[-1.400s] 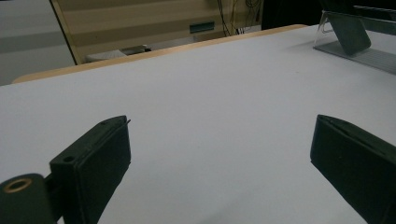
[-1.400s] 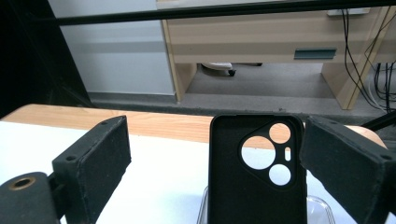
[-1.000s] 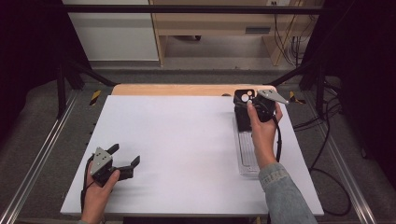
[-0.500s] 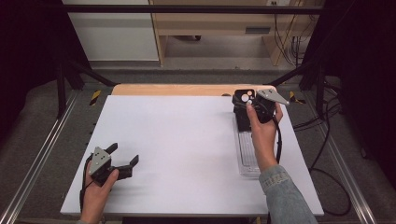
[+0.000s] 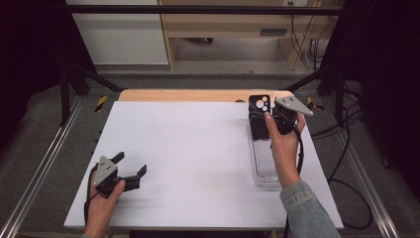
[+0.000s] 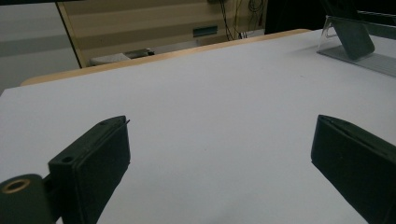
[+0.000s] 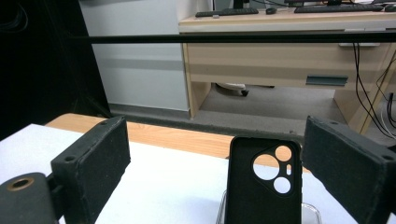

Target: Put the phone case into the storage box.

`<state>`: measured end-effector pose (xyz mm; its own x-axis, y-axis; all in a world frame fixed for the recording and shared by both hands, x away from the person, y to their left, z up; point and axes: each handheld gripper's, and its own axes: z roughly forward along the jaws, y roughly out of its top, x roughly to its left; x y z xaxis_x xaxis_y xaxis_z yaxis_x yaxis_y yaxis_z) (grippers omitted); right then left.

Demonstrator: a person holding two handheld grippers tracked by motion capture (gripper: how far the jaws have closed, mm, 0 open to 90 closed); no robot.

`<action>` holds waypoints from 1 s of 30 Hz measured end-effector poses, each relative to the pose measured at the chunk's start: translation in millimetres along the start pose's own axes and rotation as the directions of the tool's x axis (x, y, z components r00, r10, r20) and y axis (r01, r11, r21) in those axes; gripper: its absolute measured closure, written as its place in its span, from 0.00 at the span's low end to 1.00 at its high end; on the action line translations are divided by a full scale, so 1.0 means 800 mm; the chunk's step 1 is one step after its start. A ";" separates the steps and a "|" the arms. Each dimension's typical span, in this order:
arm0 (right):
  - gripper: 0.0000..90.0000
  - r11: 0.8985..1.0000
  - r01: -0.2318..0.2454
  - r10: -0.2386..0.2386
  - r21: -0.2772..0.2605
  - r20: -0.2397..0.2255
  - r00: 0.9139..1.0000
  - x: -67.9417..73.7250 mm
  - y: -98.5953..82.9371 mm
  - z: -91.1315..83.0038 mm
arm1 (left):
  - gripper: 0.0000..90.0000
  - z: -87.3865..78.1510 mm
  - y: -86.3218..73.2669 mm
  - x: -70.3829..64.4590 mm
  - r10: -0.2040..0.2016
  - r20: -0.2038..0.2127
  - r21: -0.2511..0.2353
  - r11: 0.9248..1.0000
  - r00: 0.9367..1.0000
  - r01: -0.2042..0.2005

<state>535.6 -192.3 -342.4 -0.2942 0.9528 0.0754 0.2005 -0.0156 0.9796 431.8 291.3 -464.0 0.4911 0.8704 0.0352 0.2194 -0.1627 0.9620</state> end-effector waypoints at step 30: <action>0.05 0.997 0.038 -0.040 -0.063 -0.035 0.999 -0.032 0.001 -0.059 | 0.04 -0.024 0.003 0.007 0.037 -0.018 -0.061 0.997 0.999 -0.038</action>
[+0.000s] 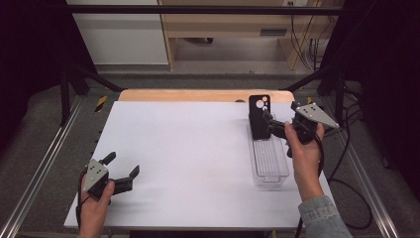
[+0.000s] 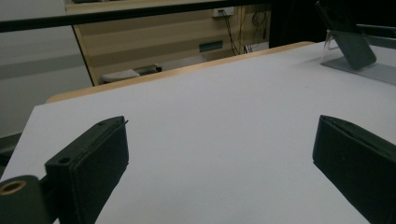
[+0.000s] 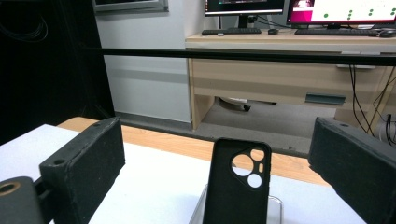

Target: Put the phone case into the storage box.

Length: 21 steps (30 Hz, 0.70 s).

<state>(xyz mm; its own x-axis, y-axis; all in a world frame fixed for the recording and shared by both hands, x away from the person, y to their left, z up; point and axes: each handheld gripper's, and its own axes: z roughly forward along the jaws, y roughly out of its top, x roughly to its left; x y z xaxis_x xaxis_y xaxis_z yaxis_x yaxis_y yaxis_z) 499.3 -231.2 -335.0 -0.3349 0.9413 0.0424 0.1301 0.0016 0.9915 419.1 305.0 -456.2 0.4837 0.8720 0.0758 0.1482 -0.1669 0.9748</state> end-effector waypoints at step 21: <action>0.06 0.999 0.030 -0.030 -0.030 0.008 1.000 -0.018 -0.015 -0.030 | 0.03 -0.019 0.003 0.003 -0.023 -0.001 -0.035 0.999 1.000 0.023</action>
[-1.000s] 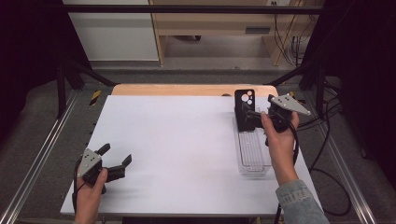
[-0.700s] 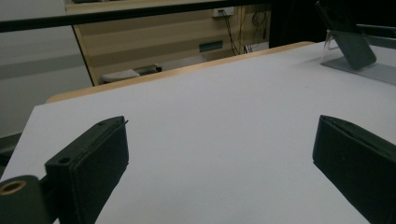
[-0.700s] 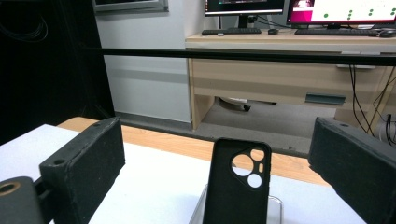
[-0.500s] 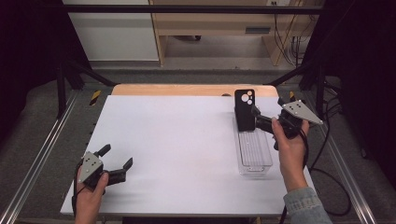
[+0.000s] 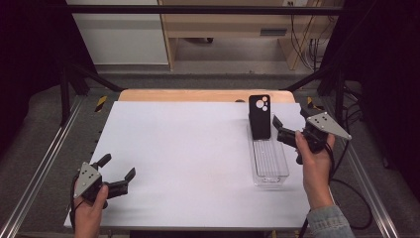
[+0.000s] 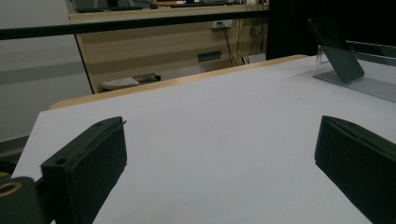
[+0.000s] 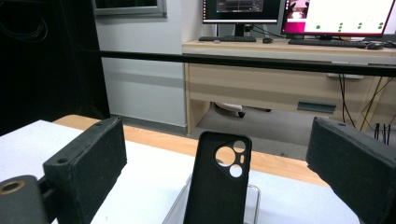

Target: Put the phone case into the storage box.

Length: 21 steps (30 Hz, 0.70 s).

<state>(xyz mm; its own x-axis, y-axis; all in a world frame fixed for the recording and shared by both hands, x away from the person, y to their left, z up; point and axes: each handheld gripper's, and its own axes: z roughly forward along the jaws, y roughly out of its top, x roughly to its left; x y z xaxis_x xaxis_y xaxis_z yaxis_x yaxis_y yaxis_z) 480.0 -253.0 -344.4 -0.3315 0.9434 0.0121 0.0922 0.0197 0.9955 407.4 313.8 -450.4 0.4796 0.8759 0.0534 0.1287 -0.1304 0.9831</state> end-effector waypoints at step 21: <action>0.04 1.000 -0.028 0.028 0.003 -0.022 0.999 -0.007 -0.004 -0.012 | 0.02 -0.002 0.003 -0.003 0.013 0.012 -0.026 1.000 1.000 -0.013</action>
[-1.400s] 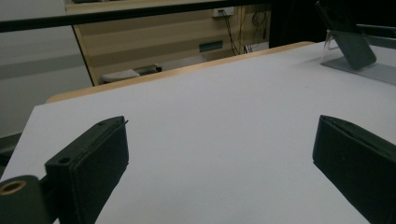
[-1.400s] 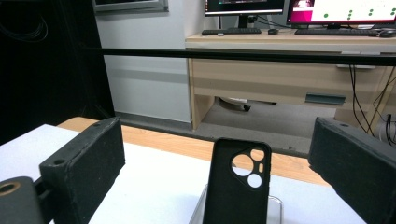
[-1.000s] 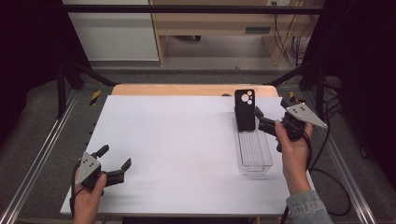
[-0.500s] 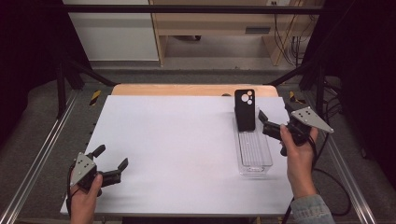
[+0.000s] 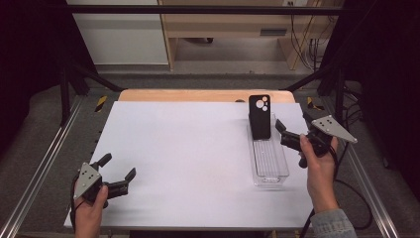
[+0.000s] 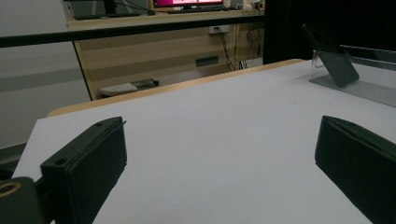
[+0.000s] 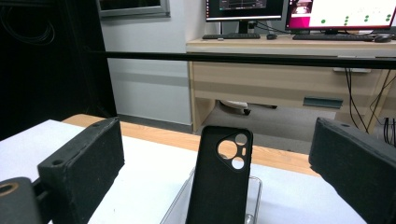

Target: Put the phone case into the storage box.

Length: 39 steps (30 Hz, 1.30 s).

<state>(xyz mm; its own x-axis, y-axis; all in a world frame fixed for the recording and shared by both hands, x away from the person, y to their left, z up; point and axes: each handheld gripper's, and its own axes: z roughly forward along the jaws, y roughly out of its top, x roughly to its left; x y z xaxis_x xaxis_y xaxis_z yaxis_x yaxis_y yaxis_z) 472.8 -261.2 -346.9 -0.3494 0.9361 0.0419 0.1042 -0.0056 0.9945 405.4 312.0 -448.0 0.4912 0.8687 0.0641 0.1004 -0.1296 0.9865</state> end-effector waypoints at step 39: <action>0.03 1.000 0.006 -0.005 -0.026 0.029 1.000 -0.009 -0.016 -0.048 | 0.02 -0.013 0.002 -0.002 -0.020 0.073 -0.027 0.999 0.997 0.022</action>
<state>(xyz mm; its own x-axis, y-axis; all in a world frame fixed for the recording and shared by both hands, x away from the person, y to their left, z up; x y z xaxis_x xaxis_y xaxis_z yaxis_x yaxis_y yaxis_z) 438.2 -281.7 -356.4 -0.3229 0.9458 0.0341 0.0782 -0.0092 0.9969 396.0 315.5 -444.8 0.5508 0.8340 0.0330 0.0880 -0.0974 0.9913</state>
